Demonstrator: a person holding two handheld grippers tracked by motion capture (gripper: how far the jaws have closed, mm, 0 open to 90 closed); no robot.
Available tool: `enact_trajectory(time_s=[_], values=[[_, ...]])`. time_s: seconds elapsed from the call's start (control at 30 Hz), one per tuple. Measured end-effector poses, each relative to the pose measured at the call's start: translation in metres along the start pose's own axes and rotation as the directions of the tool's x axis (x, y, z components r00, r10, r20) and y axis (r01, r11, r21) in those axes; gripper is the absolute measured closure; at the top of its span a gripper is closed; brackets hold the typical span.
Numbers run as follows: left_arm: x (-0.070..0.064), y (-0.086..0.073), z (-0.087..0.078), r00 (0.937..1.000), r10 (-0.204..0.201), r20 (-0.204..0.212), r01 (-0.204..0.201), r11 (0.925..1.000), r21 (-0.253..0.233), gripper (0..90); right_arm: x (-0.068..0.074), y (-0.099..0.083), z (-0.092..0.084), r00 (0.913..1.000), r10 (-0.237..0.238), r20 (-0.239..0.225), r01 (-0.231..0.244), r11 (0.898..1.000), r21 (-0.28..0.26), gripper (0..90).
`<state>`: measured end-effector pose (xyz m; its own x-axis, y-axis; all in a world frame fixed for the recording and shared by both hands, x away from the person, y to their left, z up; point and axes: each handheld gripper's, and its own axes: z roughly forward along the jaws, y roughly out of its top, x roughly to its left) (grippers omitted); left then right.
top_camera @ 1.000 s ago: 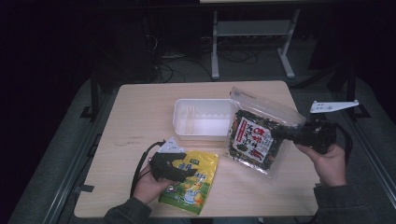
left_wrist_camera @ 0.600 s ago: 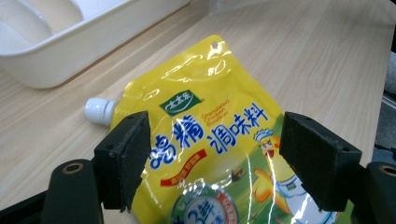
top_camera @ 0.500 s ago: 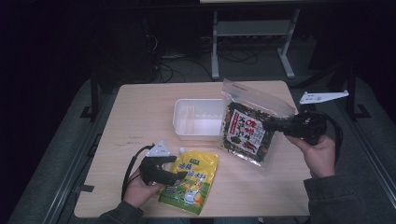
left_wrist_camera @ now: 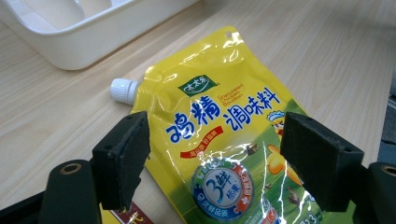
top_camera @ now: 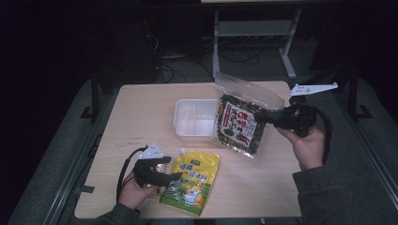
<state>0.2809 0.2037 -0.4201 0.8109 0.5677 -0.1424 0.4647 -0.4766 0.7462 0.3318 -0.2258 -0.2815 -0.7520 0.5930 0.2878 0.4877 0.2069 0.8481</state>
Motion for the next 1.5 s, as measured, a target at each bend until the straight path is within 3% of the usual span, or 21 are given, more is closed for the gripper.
enact_trajectory(time_s=[0.17,0.4,0.67,0.9,1.1,1.5], values=[[0.004,-0.004,0.0,1.0,-0.009,0.001,0.009,0.9999,0.005,22.8,0.004,0.017,0.003,0.9995,-0.025,0.019,0.025,0.999,-0.026,76.5],[0.008,-0.002,0.0,1.0,-0.01,-0.001,0.01,0.9999,-0.004,22.4,0.001,0.033,0.022,0.999,-0.033,0.03,0.034,0.999,-0.02,76.5],[0.013,-0.004,-0.006,0.9998,-0.015,-0.015,0.015,0.9998,-0.016,22.4,-0.005,0.054,0.043,0.9945,-0.063,0.083,0.066,0.997,-0.029,76.5],[0.015,-0.004,-0.007,0.9998,-0.016,-0.015,0.016,0.9998,-0.014,22.2,-0.013,0.062,0.06,0.9917,-0.052,0.117,0.057,0.998,-0.034,76.5],[0.015,-0.005,-0.007,0.9998,-0.015,-0.012,0.015,0.9998,-0.012,22.3,-0.014,0.068,0.069,0.9867,-0.074,0.145,0.081,0.996,-0.047,76.4],[0.015,-0.007,-0.009,0.9997,-0.021,-0.015,0.021,0.9998,-0.008,22.4,-0.025,0.065,0.087,0.9798,-0.101,0.173,0.109,0.993,-0.036,76.5]])
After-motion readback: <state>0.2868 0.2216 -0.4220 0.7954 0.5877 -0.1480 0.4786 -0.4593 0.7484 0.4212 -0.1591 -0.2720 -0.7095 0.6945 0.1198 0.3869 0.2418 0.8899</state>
